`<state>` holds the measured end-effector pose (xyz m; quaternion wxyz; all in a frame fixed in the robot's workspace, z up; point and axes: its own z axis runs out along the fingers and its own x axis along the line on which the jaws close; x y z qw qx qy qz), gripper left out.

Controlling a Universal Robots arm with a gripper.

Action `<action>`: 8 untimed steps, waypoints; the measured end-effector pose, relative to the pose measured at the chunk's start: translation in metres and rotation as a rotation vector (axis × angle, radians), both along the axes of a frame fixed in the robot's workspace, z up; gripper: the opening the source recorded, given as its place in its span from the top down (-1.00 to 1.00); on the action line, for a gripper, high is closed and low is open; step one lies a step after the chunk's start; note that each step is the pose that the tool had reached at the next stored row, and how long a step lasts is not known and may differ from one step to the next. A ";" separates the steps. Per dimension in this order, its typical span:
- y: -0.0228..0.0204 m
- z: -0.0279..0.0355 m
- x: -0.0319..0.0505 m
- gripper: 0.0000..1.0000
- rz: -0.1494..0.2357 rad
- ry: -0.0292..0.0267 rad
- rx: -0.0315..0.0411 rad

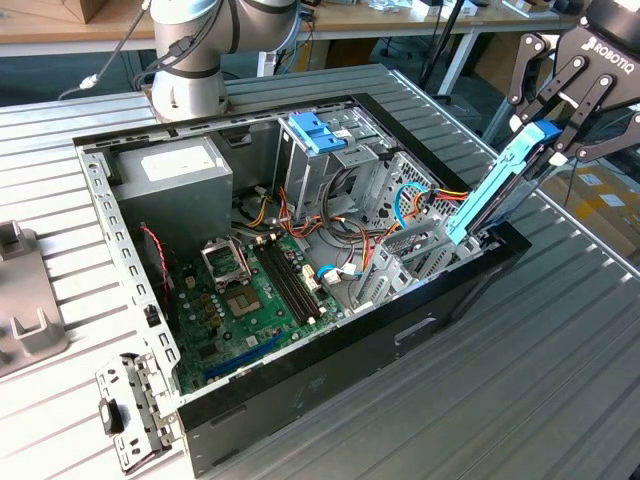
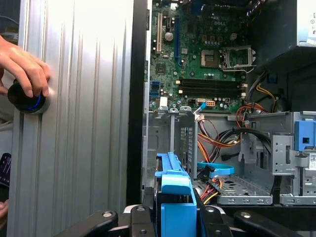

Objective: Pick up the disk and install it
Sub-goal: 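Insert the disk into the insertion slot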

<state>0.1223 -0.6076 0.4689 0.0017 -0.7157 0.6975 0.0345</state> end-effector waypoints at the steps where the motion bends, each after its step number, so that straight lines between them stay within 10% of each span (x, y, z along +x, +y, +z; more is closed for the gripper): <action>1: 0.0001 0.0001 -0.0014 0.26 0.000 0.0000 -0.0003; 8: 0.0001 -0.0005 -0.0189 0.26 0.000 0.0000 0.0009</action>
